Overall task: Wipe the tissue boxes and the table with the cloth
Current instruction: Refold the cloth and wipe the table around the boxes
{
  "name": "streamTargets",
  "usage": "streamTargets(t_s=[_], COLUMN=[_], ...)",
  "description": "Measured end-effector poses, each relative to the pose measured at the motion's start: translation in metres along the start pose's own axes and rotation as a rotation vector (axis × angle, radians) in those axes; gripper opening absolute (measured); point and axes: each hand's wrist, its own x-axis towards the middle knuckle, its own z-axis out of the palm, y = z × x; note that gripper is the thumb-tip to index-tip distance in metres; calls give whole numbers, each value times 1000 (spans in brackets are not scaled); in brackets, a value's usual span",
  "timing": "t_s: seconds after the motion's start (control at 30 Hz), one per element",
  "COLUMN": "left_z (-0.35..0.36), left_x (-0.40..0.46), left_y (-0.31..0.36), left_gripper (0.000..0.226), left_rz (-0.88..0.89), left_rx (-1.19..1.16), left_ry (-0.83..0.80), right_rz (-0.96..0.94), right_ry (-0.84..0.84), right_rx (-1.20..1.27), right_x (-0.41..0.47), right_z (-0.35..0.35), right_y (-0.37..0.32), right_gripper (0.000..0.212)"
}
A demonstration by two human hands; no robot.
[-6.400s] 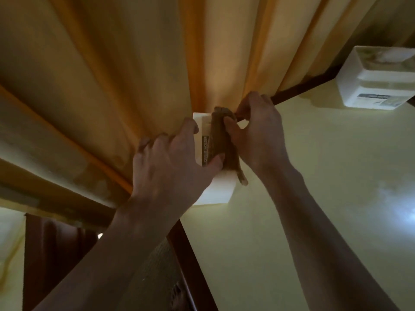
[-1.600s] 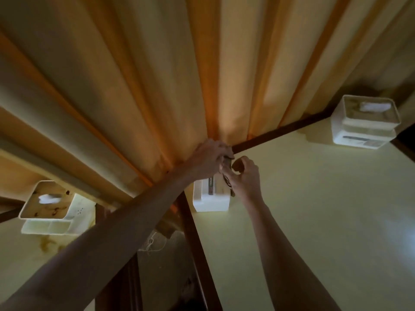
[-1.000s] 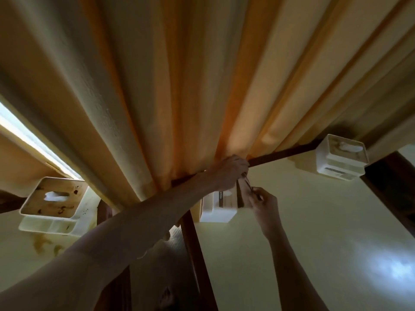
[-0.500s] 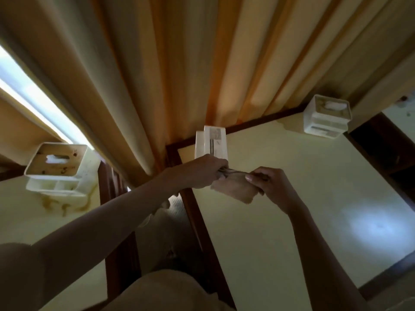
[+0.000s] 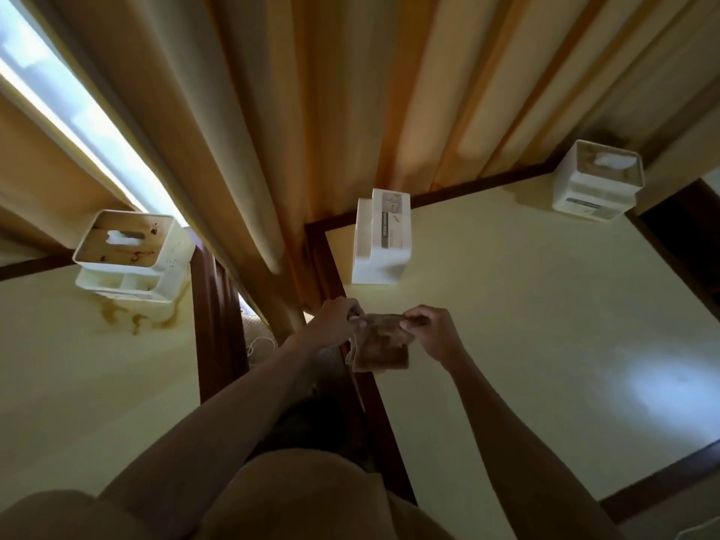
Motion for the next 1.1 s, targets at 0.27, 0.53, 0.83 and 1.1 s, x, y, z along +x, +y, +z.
streamTargets(t_s=[0.27, 0.53, 0.83, 1.1], left_z=[4, -28, -97, -74], left_x=[31, 54, 74, 65], left_y=[-11, -24, 9, 45], left_gripper=[18, 25, 56, 72], left_rz=[-83, -67, -243, -367], left_rx=[165, -23, -304, -393], left_ry=[93, -21, 5, -102], right_rz=[134, 208, -94, 47], right_ry=[133, 113, 425, 208], right_rx=[-92, -36, 107, 138], right_x=[24, 31, 62, 99], right_z=[36, 23, -29, -23], right_y=[5, -1, -75, -104], right_gripper=[6, 24, 25, 58])
